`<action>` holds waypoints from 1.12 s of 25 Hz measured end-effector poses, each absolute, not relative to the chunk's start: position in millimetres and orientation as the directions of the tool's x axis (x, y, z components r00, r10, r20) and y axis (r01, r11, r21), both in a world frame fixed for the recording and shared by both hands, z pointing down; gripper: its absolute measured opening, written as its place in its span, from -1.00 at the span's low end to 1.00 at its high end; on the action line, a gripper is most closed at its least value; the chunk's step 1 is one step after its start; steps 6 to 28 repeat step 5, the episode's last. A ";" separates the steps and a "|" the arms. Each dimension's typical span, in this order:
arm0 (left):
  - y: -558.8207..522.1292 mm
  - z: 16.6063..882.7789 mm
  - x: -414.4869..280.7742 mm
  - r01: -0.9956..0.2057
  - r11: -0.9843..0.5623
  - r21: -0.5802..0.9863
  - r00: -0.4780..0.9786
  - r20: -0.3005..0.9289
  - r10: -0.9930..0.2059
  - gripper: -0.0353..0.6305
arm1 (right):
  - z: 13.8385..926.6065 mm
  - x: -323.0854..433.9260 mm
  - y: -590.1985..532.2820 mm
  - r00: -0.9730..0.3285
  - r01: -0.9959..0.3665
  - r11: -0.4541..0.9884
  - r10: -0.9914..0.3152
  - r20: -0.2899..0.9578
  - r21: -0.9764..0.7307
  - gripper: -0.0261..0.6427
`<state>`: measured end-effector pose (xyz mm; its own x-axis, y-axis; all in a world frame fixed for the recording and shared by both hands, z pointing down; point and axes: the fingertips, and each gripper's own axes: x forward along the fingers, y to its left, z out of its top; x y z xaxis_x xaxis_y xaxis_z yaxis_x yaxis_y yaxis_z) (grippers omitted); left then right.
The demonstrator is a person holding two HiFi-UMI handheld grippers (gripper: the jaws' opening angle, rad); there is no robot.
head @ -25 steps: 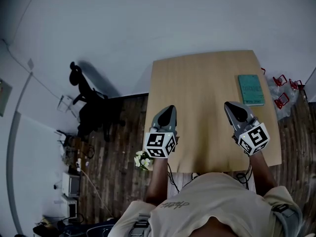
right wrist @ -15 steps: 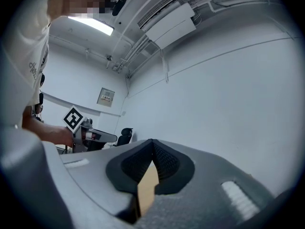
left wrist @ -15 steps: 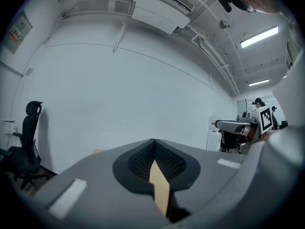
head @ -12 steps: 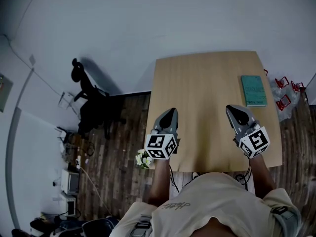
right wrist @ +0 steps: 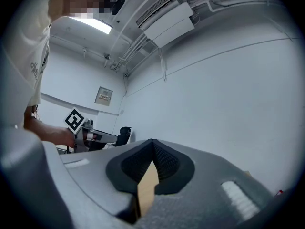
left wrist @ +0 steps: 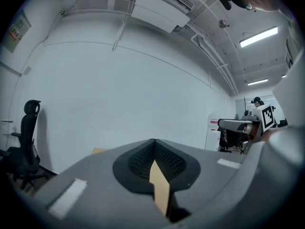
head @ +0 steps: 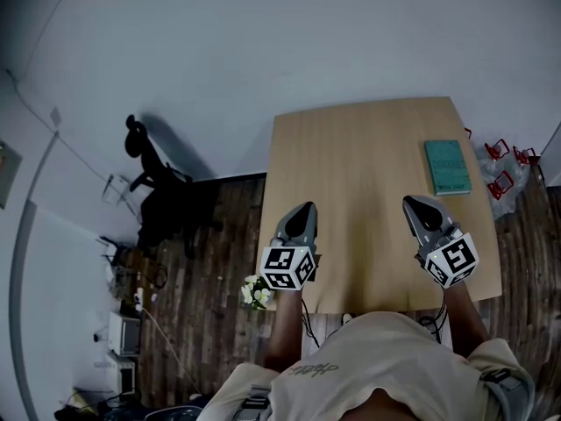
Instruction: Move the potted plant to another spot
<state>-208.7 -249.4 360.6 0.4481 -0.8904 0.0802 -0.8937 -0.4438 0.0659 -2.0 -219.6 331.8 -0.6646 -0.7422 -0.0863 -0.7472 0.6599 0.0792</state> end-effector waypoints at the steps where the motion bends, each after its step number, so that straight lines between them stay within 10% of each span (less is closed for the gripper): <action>1: -248.9 363.2 -208.6 -0.894 -0.443 0.066 0.448 0.085 -0.890 -0.84 | 333.5 -1.2 -219.2 -0.663 -0.748 0.659 -0.744 -0.084 0.077 -0.92; 28: -249.7 369.5 -211.3 -0.895 -0.439 0.082 0.446 0.095 -0.890 -0.84 | 339.2 -2.2 -219.2 -0.663 -0.749 0.659 -0.745 -0.070 0.075 -0.92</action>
